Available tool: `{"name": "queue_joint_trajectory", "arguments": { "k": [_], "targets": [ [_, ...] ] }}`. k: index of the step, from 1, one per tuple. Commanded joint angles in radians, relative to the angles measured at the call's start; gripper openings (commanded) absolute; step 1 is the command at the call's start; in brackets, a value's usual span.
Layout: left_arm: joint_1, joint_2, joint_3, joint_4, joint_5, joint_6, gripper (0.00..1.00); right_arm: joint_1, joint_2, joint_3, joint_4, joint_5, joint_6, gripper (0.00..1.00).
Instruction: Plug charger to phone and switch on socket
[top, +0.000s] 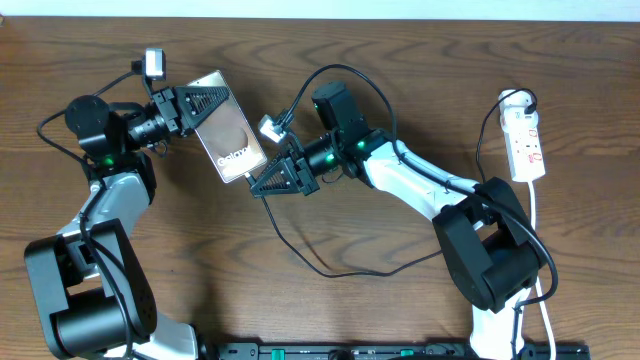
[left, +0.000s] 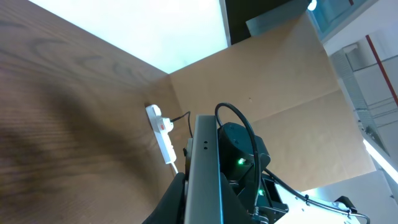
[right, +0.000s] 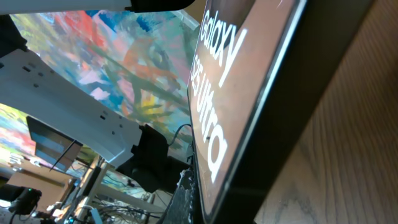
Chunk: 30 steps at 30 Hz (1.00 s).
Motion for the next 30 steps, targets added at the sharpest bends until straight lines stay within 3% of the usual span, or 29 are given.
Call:
{"name": "queue_joint_trajectory", "arguments": {
  "k": [1, 30],
  "targets": [
    [-0.001, 0.0, 0.003, 0.01, 0.036, 0.005, 0.07, -0.002, 0.008, 0.012, 0.006, -0.007, 0.01, 0.01],
    [0.0, 0.0, 0.003, 0.013, -0.026, 0.006, 0.08, -0.003, 0.008, 0.012, 0.018, 0.019, 0.038, 0.01]
  ]
}}
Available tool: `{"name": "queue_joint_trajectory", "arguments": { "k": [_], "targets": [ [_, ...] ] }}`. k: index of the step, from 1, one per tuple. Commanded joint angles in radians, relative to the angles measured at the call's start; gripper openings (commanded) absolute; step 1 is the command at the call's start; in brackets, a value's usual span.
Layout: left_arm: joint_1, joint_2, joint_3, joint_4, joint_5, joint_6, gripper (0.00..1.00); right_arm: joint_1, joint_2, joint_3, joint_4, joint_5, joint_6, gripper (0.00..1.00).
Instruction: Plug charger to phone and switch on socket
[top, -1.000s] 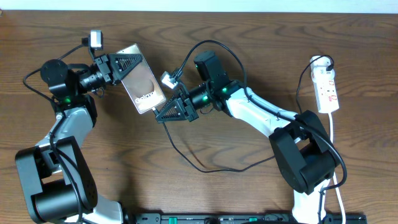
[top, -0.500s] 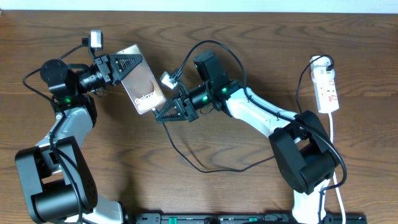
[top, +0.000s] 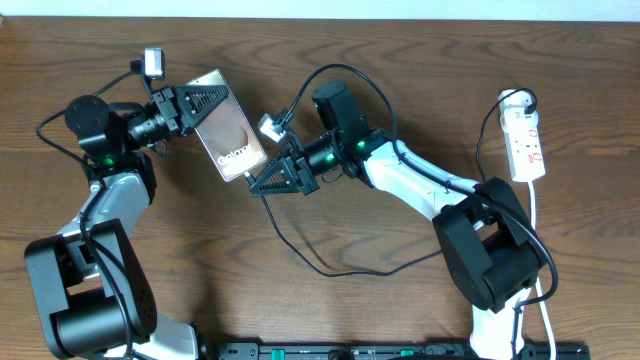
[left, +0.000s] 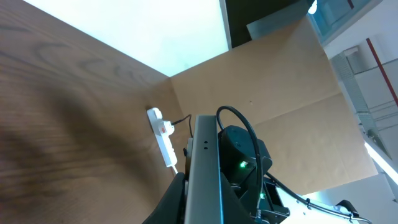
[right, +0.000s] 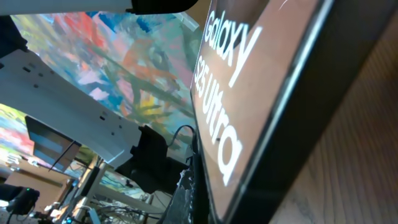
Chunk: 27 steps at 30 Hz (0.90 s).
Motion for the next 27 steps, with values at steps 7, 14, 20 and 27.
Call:
{"name": "queue_joint_trajectory", "arguments": {
  "k": [7, 14, 20, 27],
  "targets": [
    [0.003, 0.0, 0.003, 0.013, -0.029, 0.006, 0.07, -0.007, 0.008, 0.012, 0.004, 0.016, 0.037, 0.01],
    [0.019, 0.0, 0.003, 0.012, -0.024, 0.006, 0.07, -0.024, 0.008, 0.012, 0.004, 0.015, 0.037, 0.01],
    [0.015, 0.0, 0.003, 0.012, -0.015, 0.005, 0.08, -0.024, 0.008, 0.012, 0.005, 0.015, 0.037, 0.01],
    [0.01, 0.0, 0.003, 0.012, -0.006, 0.018, 0.07, -0.014, 0.008, 0.012, 0.005, 0.015, 0.037, 0.01]
  ]
}}
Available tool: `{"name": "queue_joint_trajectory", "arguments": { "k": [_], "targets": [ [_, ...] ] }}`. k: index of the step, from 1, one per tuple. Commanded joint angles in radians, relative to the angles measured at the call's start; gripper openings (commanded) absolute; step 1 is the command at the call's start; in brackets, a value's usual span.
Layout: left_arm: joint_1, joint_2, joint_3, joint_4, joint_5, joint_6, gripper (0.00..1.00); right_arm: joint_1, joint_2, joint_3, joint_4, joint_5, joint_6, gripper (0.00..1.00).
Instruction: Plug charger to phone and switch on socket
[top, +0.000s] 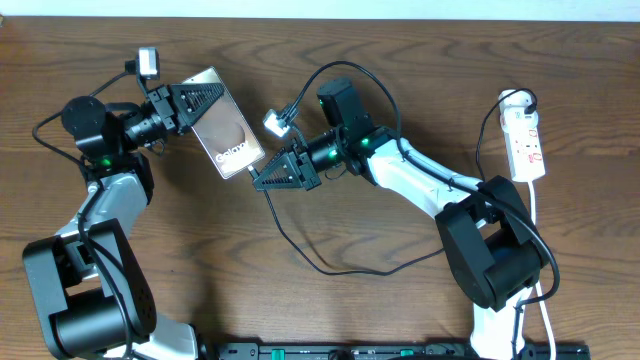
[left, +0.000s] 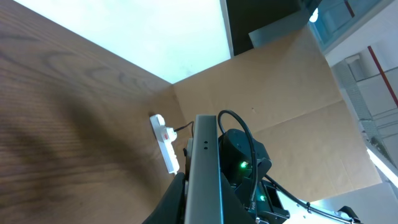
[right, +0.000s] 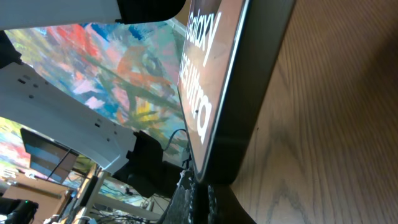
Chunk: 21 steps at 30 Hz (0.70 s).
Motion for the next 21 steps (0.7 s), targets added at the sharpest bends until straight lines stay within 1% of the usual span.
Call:
{"name": "queue_joint_trajectory", "arguments": {
  "k": [1, 21],
  "targets": [
    [-0.003, 0.0, 0.003, 0.012, 0.016, 0.023, 0.08, 0.006, 0.008, 0.012, 0.003, -0.005, 0.005, 0.01],
    [-0.028, 0.0, 0.003, 0.012, 0.004, 0.025, 0.07, 0.007, 0.008, 0.012, 0.014, -0.015, 0.005, 0.01]
  ]
}}
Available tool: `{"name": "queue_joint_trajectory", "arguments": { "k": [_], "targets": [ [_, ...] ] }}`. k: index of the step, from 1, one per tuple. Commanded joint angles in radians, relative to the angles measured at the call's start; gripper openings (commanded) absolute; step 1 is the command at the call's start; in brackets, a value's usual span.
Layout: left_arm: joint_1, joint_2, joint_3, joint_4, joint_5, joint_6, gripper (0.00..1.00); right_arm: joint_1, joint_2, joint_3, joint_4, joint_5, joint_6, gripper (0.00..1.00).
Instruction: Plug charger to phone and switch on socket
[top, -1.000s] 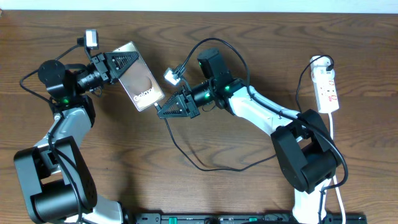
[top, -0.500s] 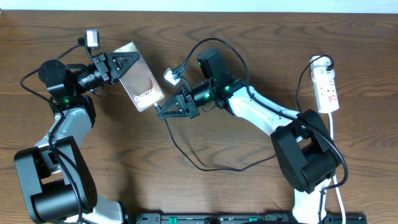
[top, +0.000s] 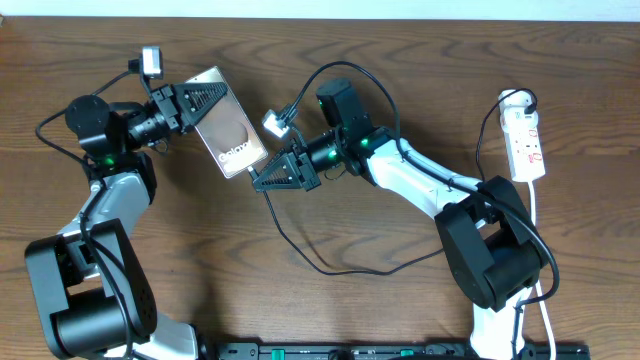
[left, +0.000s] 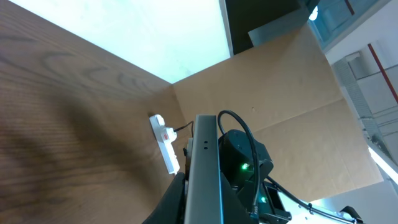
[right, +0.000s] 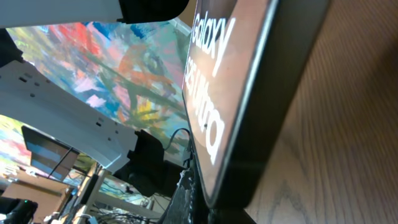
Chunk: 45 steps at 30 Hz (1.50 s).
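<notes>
In the overhead view my left gripper (top: 213, 104) is shut on the phone (top: 229, 134), which it holds tilted above the table, its lit screen reading "Galaxy". My right gripper (top: 258, 184) is shut at the phone's lower end, and the black charger cable (top: 325, 270) trails from it. The plug itself is hidden between the fingers. The right wrist view is filled by the phone (right: 239, 93), its bottom edge just over my right gripper (right: 208, 210). In the left wrist view the phone's edge (left: 205, 168) rises from my left gripper (left: 202, 208). The white socket strip (top: 524, 138) lies at far right.
A white tag (top: 272, 124) hangs on the cable near the right wrist. The cable loops over the middle of the wooden table (top: 200, 260). The strip's white lead (top: 540, 260) runs down the right edge. The socket strip (left: 163, 144) also shows in the left wrist view.
The left gripper has shifted the phone slightly down and right, toward the right gripper. In the right wrist view the phone's bottom end now sits closer over the fingers. Both grippers stay shut.
At the oldest moment the left gripper held the phone tilted and the right gripper was shut at its lower end. It stood much the same a second later. Then the phone sat a little up and left. Now it is back close to the right gripper.
</notes>
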Motion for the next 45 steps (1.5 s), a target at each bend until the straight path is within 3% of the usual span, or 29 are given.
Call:
{"name": "queue_joint_trajectory", "arguments": {
  "k": [1, 12, 22, 45],
  "targets": [
    [-0.01, 0.0, 0.003, 0.012, 0.013, 0.017, 0.08, 0.005, 0.008, 0.012, 0.005, -0.01, 0.005, 0.01],
    [-0.018, 0.0, 0.003, 0.012, 0.025, 0.017, 0.07, 0.005, 0.008, 0.012, 0.034, -0.009, 0.026, 0.01],
    [-0.018, 0.0, 0.003, 0.012, 0.078, 0.084, 0.07, 0.005, 0.008, 0.012, 0.122, 0.018, 0.149, 0.01],
    [-0.018, 0.0, 0.003, 0.011, 0.085, 0.064, 0.08, 0.003, 0.008, 0.012, 0.264, 0.078, 0.222, 0.01]
  ]
}}
